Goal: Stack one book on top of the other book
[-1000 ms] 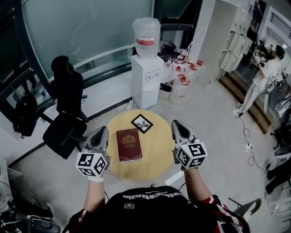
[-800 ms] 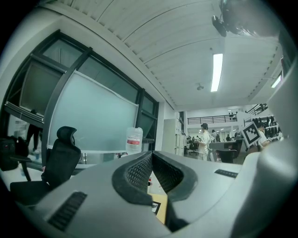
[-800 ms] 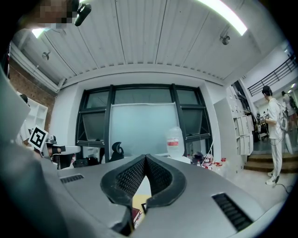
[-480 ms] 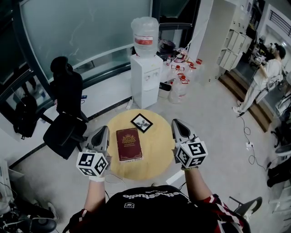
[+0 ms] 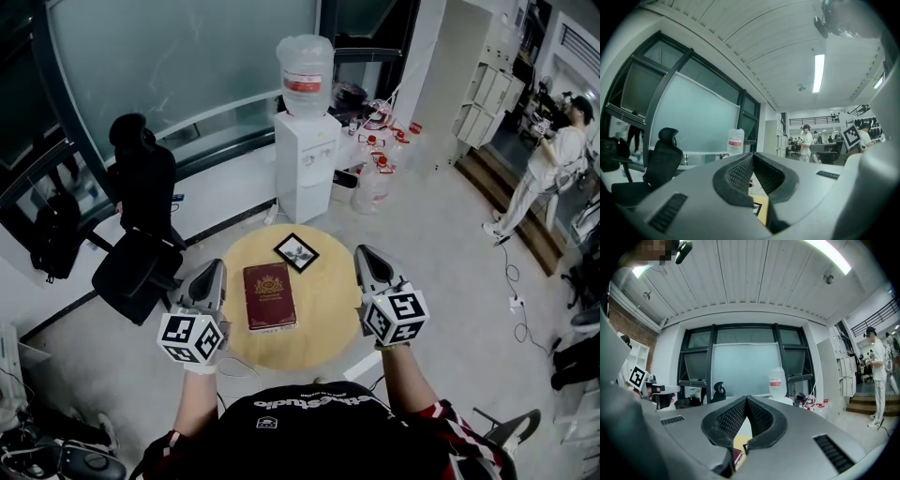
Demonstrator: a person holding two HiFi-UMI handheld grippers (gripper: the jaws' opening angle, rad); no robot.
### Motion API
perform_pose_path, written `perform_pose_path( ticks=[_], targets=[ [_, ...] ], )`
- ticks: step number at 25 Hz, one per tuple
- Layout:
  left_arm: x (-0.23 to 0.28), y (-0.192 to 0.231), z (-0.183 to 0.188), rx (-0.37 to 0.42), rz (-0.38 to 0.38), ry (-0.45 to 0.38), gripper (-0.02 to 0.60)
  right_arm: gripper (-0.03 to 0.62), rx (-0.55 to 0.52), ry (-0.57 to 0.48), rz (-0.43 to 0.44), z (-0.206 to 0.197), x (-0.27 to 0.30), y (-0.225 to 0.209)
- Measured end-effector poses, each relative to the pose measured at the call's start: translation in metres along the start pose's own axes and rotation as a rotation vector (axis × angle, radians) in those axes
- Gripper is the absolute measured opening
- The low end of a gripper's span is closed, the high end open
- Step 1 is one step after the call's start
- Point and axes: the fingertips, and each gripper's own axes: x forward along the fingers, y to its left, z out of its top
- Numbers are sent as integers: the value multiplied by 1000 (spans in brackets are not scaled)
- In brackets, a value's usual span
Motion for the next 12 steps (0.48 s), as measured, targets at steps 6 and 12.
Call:
perform_pose_path(
  ticks=[6, 12],
  targets=[
    [-2, 3, -1, 3, 5, 0, 17, 28, 1, 1, 8, -1, 2, 3],
    [-2, 0, -1, 3, 0, 3, 17, 28, 1, 2, 11, -2, 1, 2]
  ],
)
